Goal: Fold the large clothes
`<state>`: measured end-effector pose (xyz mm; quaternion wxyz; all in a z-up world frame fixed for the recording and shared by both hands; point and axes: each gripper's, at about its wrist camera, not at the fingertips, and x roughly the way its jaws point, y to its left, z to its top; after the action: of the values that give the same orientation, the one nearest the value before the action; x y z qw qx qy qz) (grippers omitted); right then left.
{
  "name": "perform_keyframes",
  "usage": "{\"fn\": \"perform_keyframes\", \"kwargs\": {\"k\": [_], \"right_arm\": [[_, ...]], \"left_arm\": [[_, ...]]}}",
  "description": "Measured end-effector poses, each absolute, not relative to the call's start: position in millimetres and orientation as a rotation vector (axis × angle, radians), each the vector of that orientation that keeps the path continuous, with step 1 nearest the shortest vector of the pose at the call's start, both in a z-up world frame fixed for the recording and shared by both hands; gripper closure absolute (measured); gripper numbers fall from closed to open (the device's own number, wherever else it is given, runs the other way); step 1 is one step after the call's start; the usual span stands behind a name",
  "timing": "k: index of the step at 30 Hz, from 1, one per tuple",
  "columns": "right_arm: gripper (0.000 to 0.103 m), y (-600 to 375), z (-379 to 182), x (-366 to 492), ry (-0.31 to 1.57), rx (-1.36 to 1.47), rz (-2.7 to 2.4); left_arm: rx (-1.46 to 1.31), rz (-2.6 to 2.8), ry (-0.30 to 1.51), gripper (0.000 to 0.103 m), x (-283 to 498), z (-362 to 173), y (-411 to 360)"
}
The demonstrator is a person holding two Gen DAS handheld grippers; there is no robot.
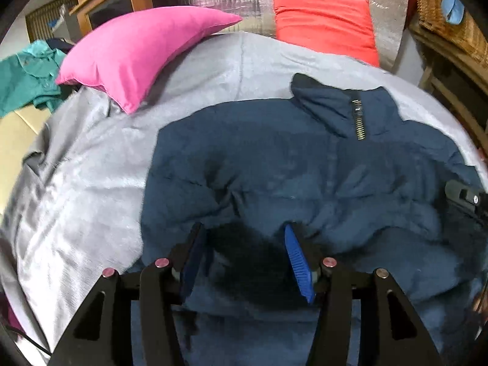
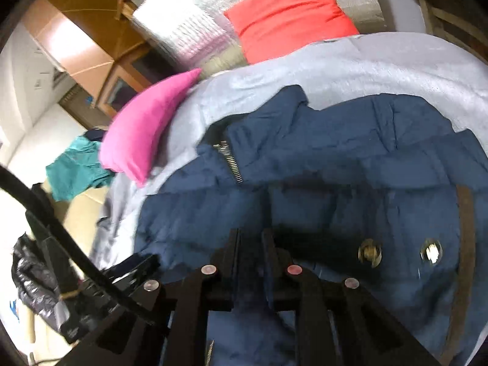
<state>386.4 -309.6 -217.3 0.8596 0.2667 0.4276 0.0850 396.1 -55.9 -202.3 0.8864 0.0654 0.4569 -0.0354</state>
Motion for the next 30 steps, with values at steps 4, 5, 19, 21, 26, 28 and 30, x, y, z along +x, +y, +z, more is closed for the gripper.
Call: {"fn": "perform_keyframes", "kwargs": {"k": [4,5,19,21,26,28,30], "right_arm": [[0.084,-311,-241,405,0.957,0.567,0.165],[0.084,-312,-240,404,0.955,0.567,0.165],[0.074,-275,-218,352,1.004,0.422,0.216],[0.074,-269,-233,357,1.04,0.393,0.196],[0.075,-274,-245,364,1.055,0.432,0.188],[0.075,-274,-246,365,1.056,0.429,0.191],[0.075,-275,-245,366,1.065,0.444,0.194]], "left_arm": [[0.192,-0.045,0.969,0.039,405,-216,-58],[0.206,-0.046,0.968,0.039,405,-216,-60],[0.206,-0.06,0.862,0.039,373,-191,-55],[0.214,-0.055,0.86,0.039,371,-193,-55],[0.221,-0.049,0.864,0.039,377,-195,-51],[0.222,-0.043,0.866,0.039,378,-196,-50],[0.222,-0.039,0.868,0.039,378,-195,-50]]}}
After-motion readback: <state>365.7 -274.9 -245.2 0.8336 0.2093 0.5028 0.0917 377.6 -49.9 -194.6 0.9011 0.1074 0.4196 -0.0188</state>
